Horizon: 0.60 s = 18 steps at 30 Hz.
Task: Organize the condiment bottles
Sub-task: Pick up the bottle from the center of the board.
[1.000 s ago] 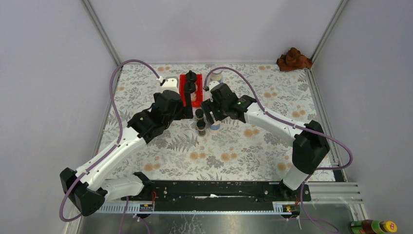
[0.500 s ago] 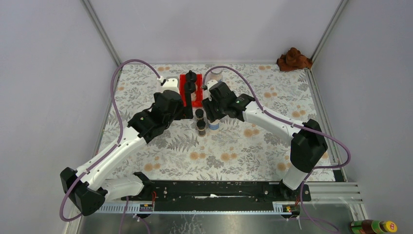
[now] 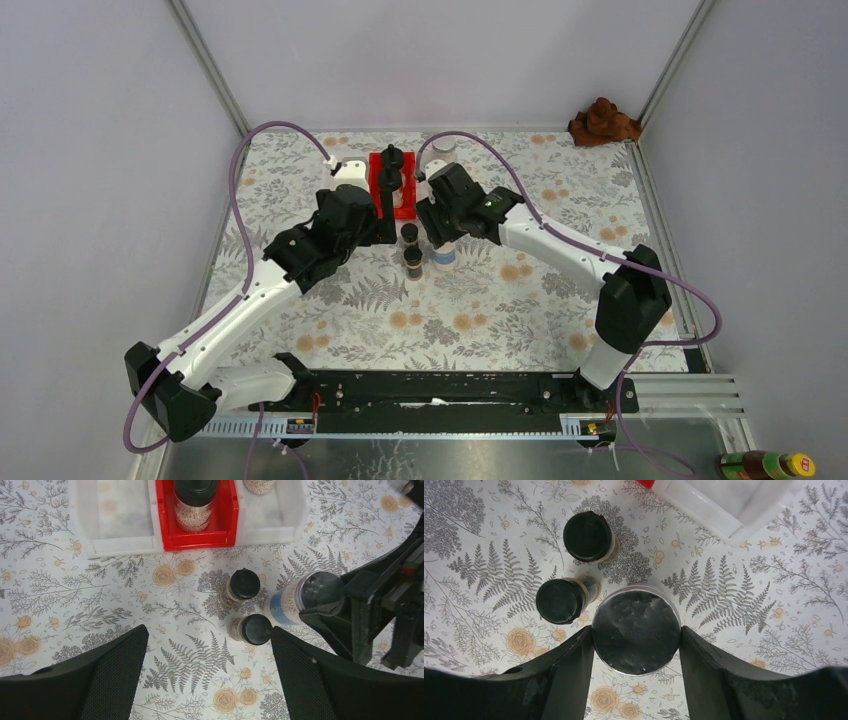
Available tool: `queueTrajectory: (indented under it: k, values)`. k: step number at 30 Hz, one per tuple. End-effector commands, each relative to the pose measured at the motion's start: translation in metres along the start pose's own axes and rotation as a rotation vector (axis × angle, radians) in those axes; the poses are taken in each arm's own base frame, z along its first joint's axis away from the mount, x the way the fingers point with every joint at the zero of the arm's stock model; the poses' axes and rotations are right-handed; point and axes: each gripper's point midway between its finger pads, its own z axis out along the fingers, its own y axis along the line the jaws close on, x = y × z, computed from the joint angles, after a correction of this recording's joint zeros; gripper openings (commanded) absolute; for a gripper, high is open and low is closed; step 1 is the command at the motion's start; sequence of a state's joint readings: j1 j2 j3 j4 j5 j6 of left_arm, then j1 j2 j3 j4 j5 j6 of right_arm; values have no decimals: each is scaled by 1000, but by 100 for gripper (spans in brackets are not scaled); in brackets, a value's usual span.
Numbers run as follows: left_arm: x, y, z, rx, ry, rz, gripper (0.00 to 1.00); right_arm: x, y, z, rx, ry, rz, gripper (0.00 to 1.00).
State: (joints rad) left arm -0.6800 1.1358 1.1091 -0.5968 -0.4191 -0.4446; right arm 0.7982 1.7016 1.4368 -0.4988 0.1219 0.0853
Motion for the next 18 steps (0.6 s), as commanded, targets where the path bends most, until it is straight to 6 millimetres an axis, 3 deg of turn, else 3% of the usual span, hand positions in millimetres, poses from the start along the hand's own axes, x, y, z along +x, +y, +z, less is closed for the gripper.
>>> queueTrajectory:
  k: [1, 8, 18]
  values:
    - [-15, -1, 0, -1, -56, -7, 96, -52, -1, -27, 19, -133, -19, 0]
    - [-14, 0, -2, 4, -56, -17, 96, -89, -5, -39, 56, -185, -24, 0]
    - [-12, 4, -8, -1, -56, -20, 96, -135, -35, -24, 122, -218, 54, 0]
